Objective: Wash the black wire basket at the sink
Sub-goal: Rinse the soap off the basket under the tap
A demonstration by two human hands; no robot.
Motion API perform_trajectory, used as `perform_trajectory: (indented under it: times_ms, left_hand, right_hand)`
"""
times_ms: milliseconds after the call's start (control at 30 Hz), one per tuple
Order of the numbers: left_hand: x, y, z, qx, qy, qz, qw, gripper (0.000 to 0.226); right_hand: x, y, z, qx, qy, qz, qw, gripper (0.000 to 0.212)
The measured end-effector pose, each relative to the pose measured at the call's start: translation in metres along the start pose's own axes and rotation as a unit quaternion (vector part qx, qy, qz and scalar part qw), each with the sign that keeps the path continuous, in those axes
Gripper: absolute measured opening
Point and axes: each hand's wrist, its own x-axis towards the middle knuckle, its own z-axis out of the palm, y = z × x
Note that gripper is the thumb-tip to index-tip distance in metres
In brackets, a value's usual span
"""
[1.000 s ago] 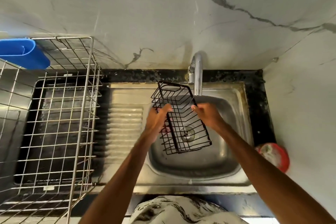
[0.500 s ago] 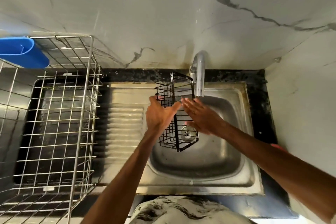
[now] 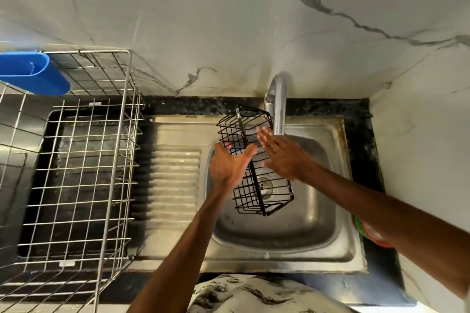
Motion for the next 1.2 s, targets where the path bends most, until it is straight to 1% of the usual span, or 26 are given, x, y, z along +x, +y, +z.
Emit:
perform_trajectory:
  times_ms: [67,200,300,367,433,467,533,567,600,733,800,833,867,933,1033,1133,1200]
  left_hand:
    - [0.003,-0.003,0.003,-0.001,0.011,-0.004,1.0,0.111]
    - [0.003,-0.008,0.01,-0.024,-0.004,-0.01,1.0,0.101]
    - [0.0,-0.007,0.012,-0.031,-0.015,-0.004,0.999,0.091]
    - [0.0,-0.006,0.011,-0.039,-0.014,0.003,0.999,0.089]
    - [-0.001,-0.005,0.011,-0.038,-0.003,0.008,0.999,0.094]
    - [-0.002,-0.005,0.01,-0.047,0.002,0.006,0.999,0.1]
    - [-0.006,-0.002,0.007,-0.063,0.024,-0.007,0.998,0.119]
    - [-0.007,0.0,0.005,-0.063,0.033,-0.016,0.997,0.124]
    - [-0.007,0.0,0.004,-0.057,0.038,-0.019,0.997,0.124]
    - [-0.008,-0.003,0.002,-0.014,0.045,-0.007,0.999,0.108]
    - [-0.008,-0.003,0.003,-0.01,0.05,-0.003,0.999,0.098]
    - [-0.006,-0.003,0.003,-0.013,0.056,-0.003,0.998,0.092]
    - [-0.003,-0.004,0.003,-0.016,0.066,-0.001,0.998,0.087]
    - [0.002,-0.001,0.002,-0.023,0.087,0.01,0.996,0.08]
    - [0.003,0.006,0.0,-0.011,0.101,0.028,0.994,0.079]
    - [-0.001,0.01,-0.001,-0.002,0.095,0.045,0.994,0.086]
    - [-0.001,0.007,0.0,-0.002,0.093,0.043,0.995,0.086]
  right_hand:
    - [-0.021,-0.005,0.016,-0.003,0.005,-0.03,1.0,0.076]
    - [-0.036,-0.001,0.024,-0.03,-0.016,-0.067,0.997,0.075]
    - [-0.011,0.013,0.011,-0.018,-0.024,-0.02,0.999,0.077]
    - [0.008,0.023,-0.002,-0.04,-0.032,0.006,0.999,0.074]
    - [0.014,0.021,-0.015,-0.073,-0.015,-0.003,0.997,0.068]
    - [0.012,0.015,-0.017,-0.063,-0.019,-0.008,0.998,0.068]
    - [-0.002,-0.001,-0.016,-0.036,-0.036,-0.03,0.998,0.071]
    - [-0.01,-0.007,-0.009,-0.018,-0.029,-0.055,0.998,0.071]
    - [-0.019,-0.011,0.0,-0.004,-0.018,-0.078,0.997,0.071]
    - [-0.046,-0.002,0.027,-0.005,-0.029,-0.156,0.987,0.065]
    - [-0.052,0.002,0.021,-0.006,-0.055,-0.169,0.984,0.064]
    - [-0.051,0.004,0.019,-0.014,-0.059,-0.173,0.983,0.064]
    - [-0.048,0.006,0.015,-0.018,-0.042,-0.175,0.983,0.063]
    - [-0.033,0.016,0.001,-0.046,-0.009,-0.166,0.985,0.062]
    - [0.002,0.03,-0.026,-0.068,0.011,-0.115,0.991,0.065]
    - [0.025,0.026,-0.044,-0.016,0.028,-0.068,0.997,0.072]
    - [0.025,0.021,-0.043,0.02,0.028,-0.062,0.997,0.069]
